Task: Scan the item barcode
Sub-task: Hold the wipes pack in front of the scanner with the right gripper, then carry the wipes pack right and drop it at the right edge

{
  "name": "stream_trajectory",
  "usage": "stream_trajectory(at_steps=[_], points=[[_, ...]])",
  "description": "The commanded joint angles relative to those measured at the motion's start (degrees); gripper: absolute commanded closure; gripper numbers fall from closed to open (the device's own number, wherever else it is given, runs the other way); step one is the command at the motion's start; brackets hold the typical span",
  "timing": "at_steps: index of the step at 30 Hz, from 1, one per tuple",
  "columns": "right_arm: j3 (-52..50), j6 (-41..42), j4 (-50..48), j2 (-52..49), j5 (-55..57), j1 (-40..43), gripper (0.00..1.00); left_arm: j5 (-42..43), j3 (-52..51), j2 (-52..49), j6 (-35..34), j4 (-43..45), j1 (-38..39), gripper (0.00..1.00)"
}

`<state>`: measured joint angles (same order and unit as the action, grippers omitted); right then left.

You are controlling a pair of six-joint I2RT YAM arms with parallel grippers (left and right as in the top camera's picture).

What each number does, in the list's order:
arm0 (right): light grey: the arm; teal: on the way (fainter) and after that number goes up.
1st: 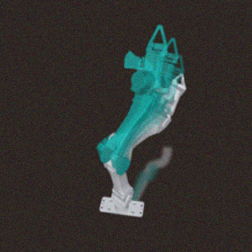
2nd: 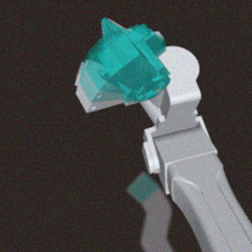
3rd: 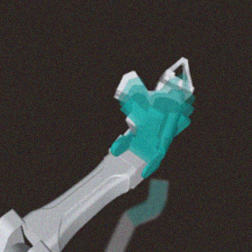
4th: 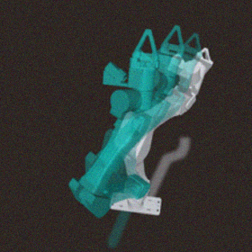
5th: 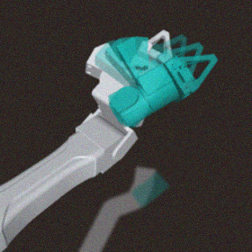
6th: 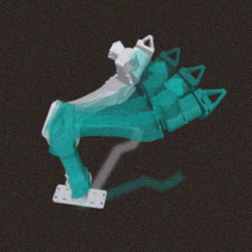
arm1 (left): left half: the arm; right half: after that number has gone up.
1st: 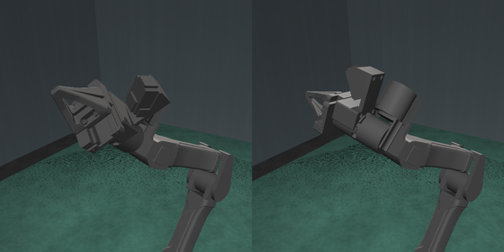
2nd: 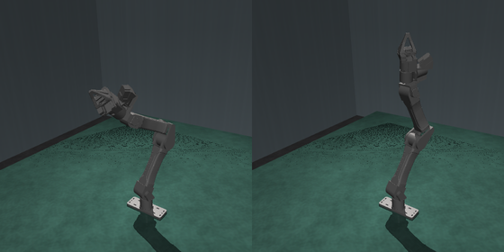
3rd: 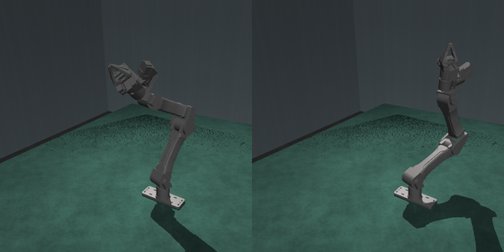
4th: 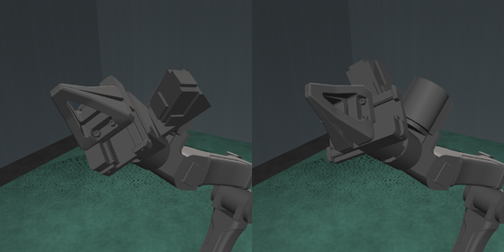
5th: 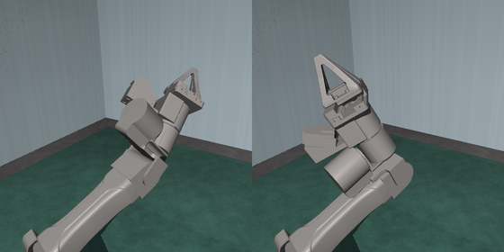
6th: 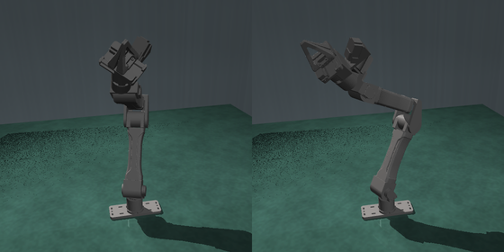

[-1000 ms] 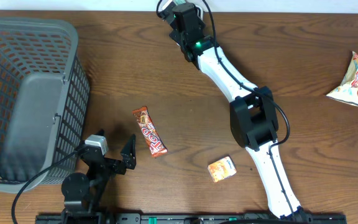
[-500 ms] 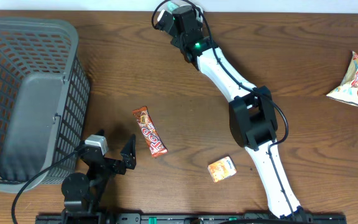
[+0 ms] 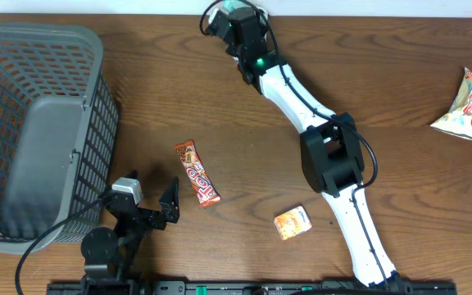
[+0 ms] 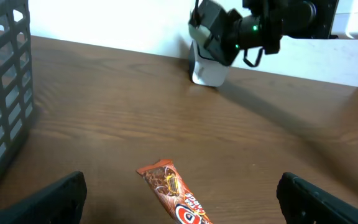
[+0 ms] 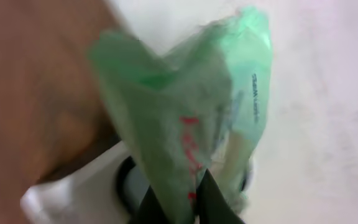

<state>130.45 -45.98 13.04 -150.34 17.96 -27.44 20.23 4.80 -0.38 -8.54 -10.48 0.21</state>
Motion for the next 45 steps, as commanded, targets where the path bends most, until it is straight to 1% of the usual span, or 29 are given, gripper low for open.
stream_trajectory(at_steps=[1, 3, 9, 13, 14, 16, 20, 25, 29, 34, 40, 45], points=[[1.01, -0.61, 5.33, 0.31, -5.66, 1.6, 0.99, -0.13, -0.92, 0.04, 0.98, -1.44, -0.13, 0.02], [0.98, -0.61, 6.58, 0.22, -4.9, 1.64, 0.99, -0.13, -0.94, 0.04, 0.98, -1.44, -0.13, 0.02], [0.98, -1.22, 5.18, 0.63, -2.82, 1.64, 0.99, -0.15, -0.94, 0.04, 0.98, -1.44, -0.13, 0.02], [0.98, 1.36, 5.57, 2.34, -2.86, 1.64, 0.99, -0.13, -0.94, 0.04, 0.98, -1.44, -0.13, 0.02], [0.98, 3.06, 5.68, 3.8, -3.37, 1.64, 0.99, -0.15, -0.94, 0.04, 0.98, -1.44, -0.13, 0.02], [0.98, 3.93, 6.14, 5.33, -4.5, 1.64, 0.99, -0.13, -0.92, 0.04, 0.98, -1.44, -0.13, 0.02], [0.98, 4.11, 10.03, 9.62, -8.96, 2.16, 0.99, -0.15, -0.94, 0.04, 0.98, -1.44, -0.13, 0.02], [0.98, 4.11, 13.18, 12.5, -9.6, 2.49, 0.99, -0.15, -0.92, 0.04, 0.98, -1.44, -0.13, 0.02], [0.98, 4.11, 14.08, 12.55, -10.32, 2.75, 0.99, -0.15, -0.94, 0.04, 0.98, -1.44, -0.13, 0.02], [0.98, 4.15, 14.82, 12.0, -16.22, 3.04, 0.99, -0.13, -0.92, 0.04, 0.98, -1.44, -0.13, 0.02], [0.94, 5.25, 14.62, 9.84, -16.2, 2.93, 0.99, -0.13, -0.92, 0.04, 0.98, -1.44, -0.13, 0.02], [0.9, 6.54, 15.02, 10.01, -15.06, 2.93, 0.99, -0.13, -0.92, 0.04, 0.98, -1.44, -0.13, 0.02]])
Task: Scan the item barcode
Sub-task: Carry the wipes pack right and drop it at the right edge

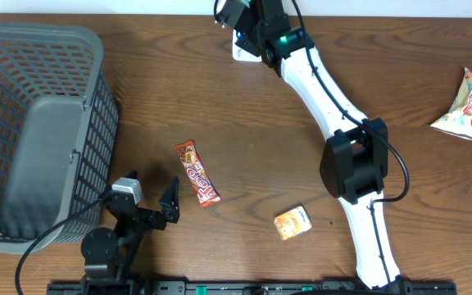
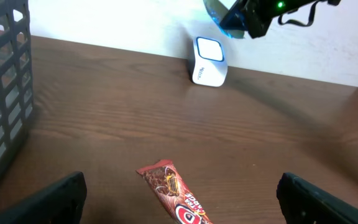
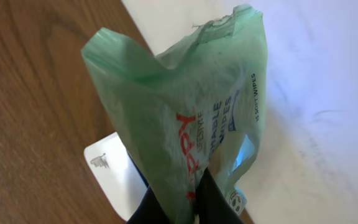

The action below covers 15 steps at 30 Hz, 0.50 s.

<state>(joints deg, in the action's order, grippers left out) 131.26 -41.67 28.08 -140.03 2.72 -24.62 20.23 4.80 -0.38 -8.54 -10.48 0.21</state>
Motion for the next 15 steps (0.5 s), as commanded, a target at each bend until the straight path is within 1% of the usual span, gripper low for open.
stream_trajectory(at_steps=[1, 4, 10, 12, 15], points=[[0.09, 2.62, 0.5, 0.22, 1.03, 0.11, 0.99, -0.13, -0.92, 0.04, 0.98, -1.44, -0.13, 0.02], [0.09, 2.84, 4.17, 2.38, 2.14, 0.44, 0.99, -0.15, -0.92, 0.04, 0.98, -1.44, -0.13, 0.02], [0.09, 3.28, 15.89, 8.59, 5.14, 3.78, 0.99, -0.15, -0.92, 0.04, 0.98, -1.44, -0.13, 0.02], [0.09, 5.9, 19.8, 10.58, 6.8, 5.84, 0.99, -0.13, -0.92, 0.04, 0.98, -1.44, -0.13, 0.02], [0.09, 12.17, 25.55, 12.57, 10.58, 9.9, 0.99, -0.13, -0.92, 0.04, 0.98, -1.44, -0.13, 0.02]])
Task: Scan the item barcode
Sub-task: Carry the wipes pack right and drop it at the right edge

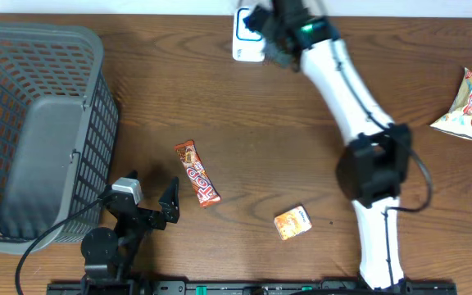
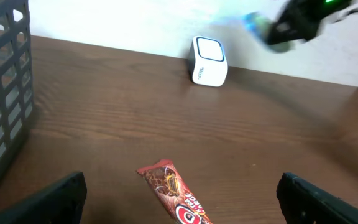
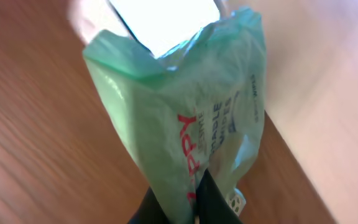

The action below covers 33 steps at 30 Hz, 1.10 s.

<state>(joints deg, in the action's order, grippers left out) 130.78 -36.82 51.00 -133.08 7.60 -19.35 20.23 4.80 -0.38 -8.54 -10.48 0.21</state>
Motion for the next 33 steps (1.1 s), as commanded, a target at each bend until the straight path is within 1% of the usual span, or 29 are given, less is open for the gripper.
stream_trajectory(at_steps=[1, 4, 7, 9, 12, 20, 23, 26, 27, 28, 30, 31, 33], points=[[0.57, 9.4, 3.98, 5.7, 7.45, 5.92, 0.99, -0.13, -0.92, 0.04, 0.98, -1.44, -0.13, 0.02], [0.42, 18.84, 7.17, 5.42, 12.55, 10.23, 0.99, -0.13, -0.94, 0.04, 0.98, -1.44, -0.13, 0.02], [-1.22, 29.29, 8.5, 5.31, 13.14, 14.51, 0.99, -0.13, -0.92, 0.04, 0.98, -1.44, -0.13, 0.02], [-3.63, 33.81, 8.63, 5.31, 13.97, 17.7, 0.99, -0.13, -0.92, 0.04, 0.98, -1.44, -0.13, 0.02], [-8.11, 37.09, 7.1, 5.31, 15.69, 21.75, 0.99, -0.13, -0.92, 0.04, 0.98, -1.44, -0.13, 0.02], [-21.7, 38.58, -1.07, 5.31, 18.25, 31.1, 0.99, -0.13, -0.92, 0.04, 0.98, -1.44, -0.13, 0.02], [-22.58, 40.68, -1.79, 5.31, 18.21, 33.7, 0.93, -0.15, -0.92, 0.04, 0.98, -1.44, -0.13, 0.02], [-21.94, 42.51, -1.9, 5.84, 18.12, 35.52, 0.79, -0.13, -0.92, 0.04, 0.98, -1.44, -0.13, 0.02], [-21.66, 42.58, -1.79, 6.32, 17.35, 35.93, 0.64, -0.13, -0.92, 0.04, 0.98, -1.44, -0.13, 0.02], [-21.33, 42.58, -1.64, 6.99, 15.98, 36.24, 0.39, -0.13, -0.92, 0.04, 0.98, -1.44, -0.13, 0.02], [-20.9, 42.58, -1.53, 8.66, 11.82, 36.57, 0.15, -0.13, -0.92, 0.04, 0.98, -1.44, -0.13, 0.02], [-20.79, 42.58, -1.6, 9.97, 9.16, 36.61, 0.01, -0.13, -0.92, 0.04, 0.98, -1.44, -0.13, 0.02], [-20.63, 42.58, -1.68, 12.92, 4.26, 36.52, 0.01, -0.15, -0.94, 0.04, 0.98, -1.44, -0.13, 0.02]])
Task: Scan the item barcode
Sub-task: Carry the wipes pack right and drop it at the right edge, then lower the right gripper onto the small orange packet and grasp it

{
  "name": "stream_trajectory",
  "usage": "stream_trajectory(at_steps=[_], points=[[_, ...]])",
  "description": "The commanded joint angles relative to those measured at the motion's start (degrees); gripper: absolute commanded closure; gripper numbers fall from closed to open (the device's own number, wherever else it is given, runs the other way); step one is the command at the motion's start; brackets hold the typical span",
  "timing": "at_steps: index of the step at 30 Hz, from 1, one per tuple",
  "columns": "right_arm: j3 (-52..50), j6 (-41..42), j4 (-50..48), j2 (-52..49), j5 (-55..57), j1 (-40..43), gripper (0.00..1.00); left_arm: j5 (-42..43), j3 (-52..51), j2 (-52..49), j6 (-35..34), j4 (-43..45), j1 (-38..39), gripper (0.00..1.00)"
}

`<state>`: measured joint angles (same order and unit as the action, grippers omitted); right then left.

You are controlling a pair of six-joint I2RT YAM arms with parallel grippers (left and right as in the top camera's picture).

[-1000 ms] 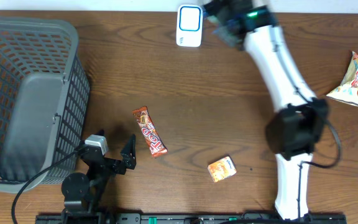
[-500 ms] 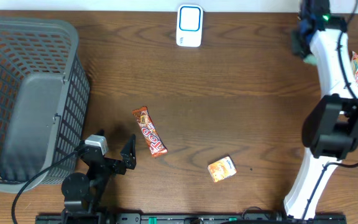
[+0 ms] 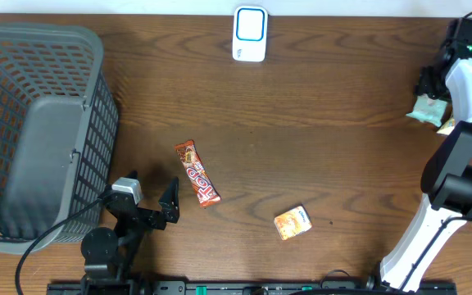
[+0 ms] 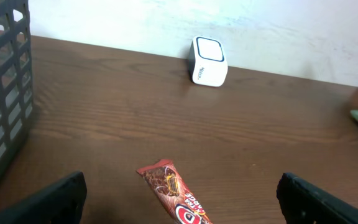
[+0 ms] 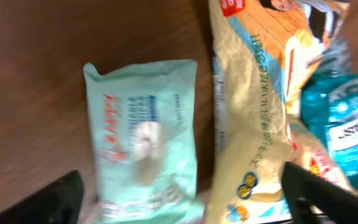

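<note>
The white barcode scanner [image 3: 250, 34] stands at the table's far edge, also in the left wrist view [image 4: 209, 61]. A pale green wipes pack [image 5: 145, 137] lies flat on the wood at the far right [image 3: 426, 109], showing at the right edge of the left wrist view. My right gripper [image 5: 182, 205] hangs open just above the pack, its fingers apart and holding nothing. My left gripper [image 4: 182, 202] rests open near the front edge [image 3: 150, 197], with a red chocolate bar [image 4: 176, 193] just ahead of it.
A grey mesh basket [image 3: 39, 123] fills the left side. A small orange packet [image 3: 292, 222] lies front centre. Beside the wipes pack lie a yellow snack bag [image 5: 253, 124] and a blue bottle [image 5: 347, 118]. My right arm [image 3: 457, 164] runs along the right edge.
My right gripper was shut on the green wipes pack beside the scanner. Now it is at the far right, open, and the pack lies on the table next to the snack bag.
My right gripper held the green wipes pack right at the scanner, covering it. Then it held the pack a little off the scanner, then further to the right. Now the pack lies released at the far right. The left arm stayed still throughout.
</note>
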<state>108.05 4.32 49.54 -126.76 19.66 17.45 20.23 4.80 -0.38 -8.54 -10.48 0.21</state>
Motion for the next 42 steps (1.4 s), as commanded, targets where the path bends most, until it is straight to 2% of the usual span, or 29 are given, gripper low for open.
stream_trajectory(at_steps=[1, 5, 10, 12, 17, 20, 26, 31, 34, 40, 42], points=[[2.1, 1.44, -0.48, 8.48, -10.64, -0.39, 0.01, -0.13, -0.92, 0.04, 0.98, -1.44, -0.13, 0.02], [2.1, 2.25, -0.17, 17.68, -21.03, -1.81, 0.01, -0.15, -0.92, 0.04, 0.98, -1.44, -0.13, 0.02], [2.1, 8.17, 3.69, 28.76, -23.93, -5.03, 0.01, -0.13, -0.92, 0.04, 0.98, -1.44, -0.13, 0.02], [2.1, 12.63, 7.98, 34.84, -23.87, -7.76, 0.01, -0.13, -0.92, 0.04, 0.98, -1.44, -0.13, 0.02], [2.08, 22.1, 19.08, 40.81, -25.97, -13.05, 0.01, -0.13, -0.92, 0.04, 0.98, -1.44, -0.13, 0.02], [2.03, 19.98, 27.32, 41.35, -29.83, -17.44, 0.01, -0.13, -0.92, 0.04, 0.98, -1.44, -0.13, 0.02], [-5.86, 5.64, 35.41, 41.22, -30.99, -29.05, 0.01, -0.13, -0.92, 0.04, 0.98, -1.44, -0.13, 0.02], [-21.35, 5.25, 32.85, 41.22, -30.99, -37.53, 0.01, -0.15, -0.92, 0.04, 0.98, -1.44, -0.13, 0.02], [-31.5, 5.46, 27.93, 41.22, -31.04, -40.89, 0.09, -0.13, -0.92, 0.04, 0.98, -1.44, -0.13, 0.02], [-45.59, 5.81, 18.18, 41.22, -38.77, -42.84, 0.09, -0.13, -0.92, 0.04, 0.98, -1.44, -0.13, 0.02], [-48.59, 4.68, 14.49, 41.22, -41.53, -42.86, 0.17, -0.13, -0.92, 0.04, 0.98, -1.44, -0.13, 0.02]])
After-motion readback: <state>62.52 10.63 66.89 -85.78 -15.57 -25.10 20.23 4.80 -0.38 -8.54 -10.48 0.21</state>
